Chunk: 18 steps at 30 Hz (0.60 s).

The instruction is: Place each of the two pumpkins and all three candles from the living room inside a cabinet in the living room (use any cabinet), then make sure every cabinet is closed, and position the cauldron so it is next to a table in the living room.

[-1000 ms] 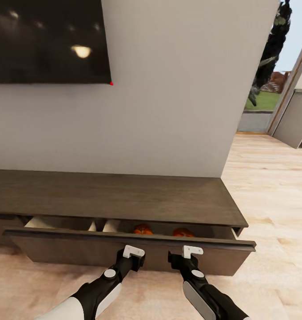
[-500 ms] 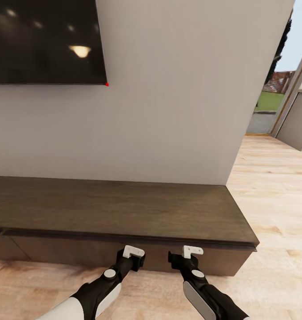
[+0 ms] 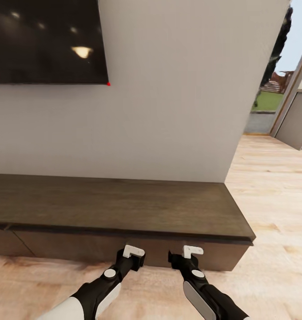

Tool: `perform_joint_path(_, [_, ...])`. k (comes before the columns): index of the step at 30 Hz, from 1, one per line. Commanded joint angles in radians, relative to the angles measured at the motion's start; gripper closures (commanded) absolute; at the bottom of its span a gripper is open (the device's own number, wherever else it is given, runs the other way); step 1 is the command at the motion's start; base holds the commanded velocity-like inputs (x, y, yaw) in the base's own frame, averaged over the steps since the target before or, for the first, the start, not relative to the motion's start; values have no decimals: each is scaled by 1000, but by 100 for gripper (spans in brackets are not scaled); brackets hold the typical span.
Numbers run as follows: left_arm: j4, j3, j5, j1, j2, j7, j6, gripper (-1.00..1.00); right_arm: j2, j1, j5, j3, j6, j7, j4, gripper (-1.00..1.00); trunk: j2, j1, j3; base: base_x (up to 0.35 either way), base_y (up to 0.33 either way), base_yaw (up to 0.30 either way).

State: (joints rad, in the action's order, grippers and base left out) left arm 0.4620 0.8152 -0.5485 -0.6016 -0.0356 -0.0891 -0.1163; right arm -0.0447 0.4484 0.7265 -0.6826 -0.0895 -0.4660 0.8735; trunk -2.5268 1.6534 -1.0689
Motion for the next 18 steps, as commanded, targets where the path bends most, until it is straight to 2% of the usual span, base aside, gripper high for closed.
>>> perform_joint_path(1, [0,9,-7,-1,0,-8,-5,-100,-1,1,4,-5,-4,-8,2,-100,0,-1,-1,-319,0,0])
perform_joint_path(11, [0,9,-7,-1,0,-8,-5,-100,2,1,5,-3,-5,-3,2,-100,0,-1,-1,-326,0,0])
perform_joint_path(18, [0,9,-7,-1,1,-8,-5,-100,6,1,10,1,-7,-2,3,-100,0,-1,-1,-226,0,0])
